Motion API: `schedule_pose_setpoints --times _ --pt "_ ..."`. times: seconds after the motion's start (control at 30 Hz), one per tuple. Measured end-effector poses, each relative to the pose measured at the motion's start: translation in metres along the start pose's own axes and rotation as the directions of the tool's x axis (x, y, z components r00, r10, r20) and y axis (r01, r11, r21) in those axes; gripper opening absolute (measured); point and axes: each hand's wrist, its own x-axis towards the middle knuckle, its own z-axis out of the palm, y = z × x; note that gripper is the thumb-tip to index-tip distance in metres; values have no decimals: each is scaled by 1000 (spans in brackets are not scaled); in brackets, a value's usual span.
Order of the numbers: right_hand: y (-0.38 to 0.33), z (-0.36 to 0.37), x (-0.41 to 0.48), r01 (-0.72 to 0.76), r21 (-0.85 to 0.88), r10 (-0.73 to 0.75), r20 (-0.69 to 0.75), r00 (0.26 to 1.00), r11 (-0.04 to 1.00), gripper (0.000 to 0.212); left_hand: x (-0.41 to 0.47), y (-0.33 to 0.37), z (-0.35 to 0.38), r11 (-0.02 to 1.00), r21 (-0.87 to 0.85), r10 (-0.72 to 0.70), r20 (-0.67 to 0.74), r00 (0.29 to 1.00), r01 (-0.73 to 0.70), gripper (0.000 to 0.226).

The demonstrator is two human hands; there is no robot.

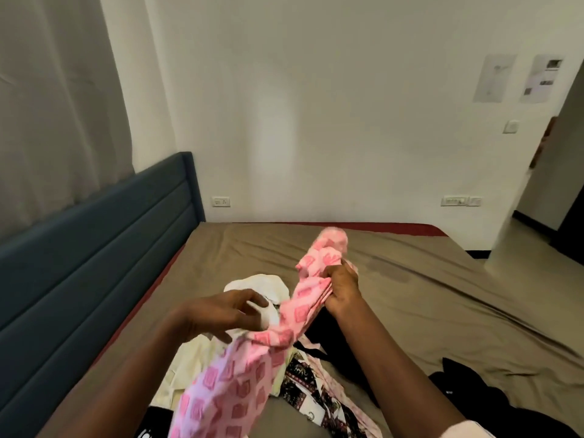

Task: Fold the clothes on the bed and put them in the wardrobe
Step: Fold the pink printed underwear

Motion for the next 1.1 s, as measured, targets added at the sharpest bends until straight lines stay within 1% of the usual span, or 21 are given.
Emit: schedule_pose_setpoints --times 0.07,0.1,0.17,0.2,0.23,0.3,0.37,0.43,0.5,0.6,0.67,0.7,0.77,0.8,0.87,0.9,0.93,0.97,1.0,1.07,1.1 --pt "5 -7 -11 -55 -54 63 160 985 997 76 13 1 10 972 -227 20 -172 985 -60 62" --pt "7 -9 -21 -61 -122 90 243 966 991 80 20 6 14 911 -390 45 -229 972 -134 65" --pt "16 -13 -40 6 -295 103 352 930 955 78 33 21 20 737 -620 70 -326 943 -270 51" --pt "22 -16 -47 37 -376 121 389 913 926 76 37 31 23 687 -639 74 -413 908 -346 36" --pt "26 -17 -53 64 -438 141 420 896 897 73 41 40 26 689 -594 69 -517 853 -416 20" --pt "25 -16 -62 145 -549 130 431 893 823 57 50 47 30 803 -361 140 -659 739 -474 19" --pt "13 -11 -67 229 -581 39 411 911 781 40 57 49 34 906 -46 291 -655 697 -421 30" --pt "-3 -6 -71 261 -509 -42 402 915 820 43 60 49 39 927 151 354 -654 669 -343 43" --pt "-18 -3 -69 263 -417 -98 376 921 870 46 64 52 41 915 226 396 -663 635 -335 41" --pt "-43 -4 -65 282 -443 -92 403 910 851 46 71 57 44 908 189 411 -581 703 -375 53" --pt "-58 -4 -63 235 -494 7 439 898 837 47 72 57 42 896 134 428 -512 745 -423 75" --pt "-65 -4 -63 201 -522 61 442 895 829 47 72 58 43 881 132 456 -486 745 -454 95" --pt "-73 -4 -59 176 -601 102 400 911 780 50 74 60 45 850 217 521 -483 704 -480 126" --pt "-75 -2 -56 164 -632 96 355 930 757 51 73 62 47 830 298 556 -509 657 -471 129" --pt "-75 2 -50 126 -627 54 260 964 769 47 72 68 47 741 511 671 -548 499 -435 106" --pt "-75 4 -49 110 -585 31 226 974 804 46 71 70 46 669 614 742 -528 412 -418 83" --pt "-75 5 -49 104 -533 10 206 978 840 46 70 73 44 613 676 789 -495 363 -409 58" --pt "-76 5 -47 99 -483 -8 187 982 870 44 67 78 43 609 658 793 -486 369 -442 37" --pt "-78 5 -47 96 -442 -18 178 984 892 40 64 82 41 677 542 736 -514 440 -498 20" --pt "-79 -2 -45 137 -477 -41 208 977 868 26 55 94 37 845 64 462 -586 665 -530 5" --pt "-78 -5 -42 216 -575 -96 231 968 789 27 51 98 34 847 -192 321 -558 765 -495 8"
